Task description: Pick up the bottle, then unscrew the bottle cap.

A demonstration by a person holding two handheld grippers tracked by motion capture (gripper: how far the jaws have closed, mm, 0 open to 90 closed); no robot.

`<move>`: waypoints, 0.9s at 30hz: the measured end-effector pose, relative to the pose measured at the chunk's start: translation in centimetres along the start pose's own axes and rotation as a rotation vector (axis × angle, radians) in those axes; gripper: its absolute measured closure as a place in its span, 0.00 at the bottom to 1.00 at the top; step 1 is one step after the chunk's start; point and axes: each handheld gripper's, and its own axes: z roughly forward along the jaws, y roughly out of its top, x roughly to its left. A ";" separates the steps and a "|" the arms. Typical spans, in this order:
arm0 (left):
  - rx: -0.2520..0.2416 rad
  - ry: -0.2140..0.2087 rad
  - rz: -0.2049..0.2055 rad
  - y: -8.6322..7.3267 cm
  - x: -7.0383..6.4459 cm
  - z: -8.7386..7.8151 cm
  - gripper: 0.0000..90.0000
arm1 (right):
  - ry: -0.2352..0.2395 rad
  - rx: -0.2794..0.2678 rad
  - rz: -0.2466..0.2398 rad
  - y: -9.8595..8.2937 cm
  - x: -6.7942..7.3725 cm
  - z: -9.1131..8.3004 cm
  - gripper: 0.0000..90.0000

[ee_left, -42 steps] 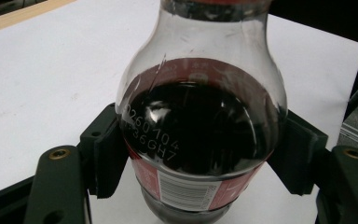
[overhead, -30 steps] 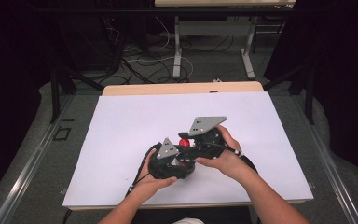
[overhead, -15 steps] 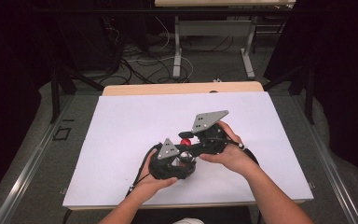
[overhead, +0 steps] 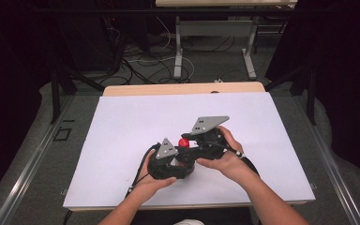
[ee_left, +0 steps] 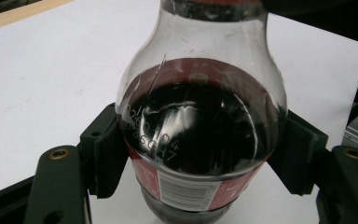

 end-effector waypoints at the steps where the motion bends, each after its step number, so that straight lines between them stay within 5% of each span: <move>1: -0.002 -0.003 0.000 0.0 0.0 0.0 0.34 | -0.009 0.009 0.002 0.0 0.1 0.0 0.61; 6: -0.003 -0.003 0.004 0.0 -0.1 -0.1 0.34 | -0.011 0.019 0.005 0.2 0.1 0.0 0.67; 13: 0.007 -0.012 -0.005 -0.1 -0.1 -0.2 0.34 | 0.115 0.033 -0.055 0.5 -1.3 0.2 0.68; 20: 0.008 -0.019 0.008 -0.1 -0.2 -0.1 0.34 | 0.181 0.053 -0.124 0.7 -1.9 0.2 0.68; 27: -0.006 -0.009 0.006 0.0 0.0 -0.2 0.34 | 0.136 0.023 -0.100 0.7 -1.4 -0.4 0.60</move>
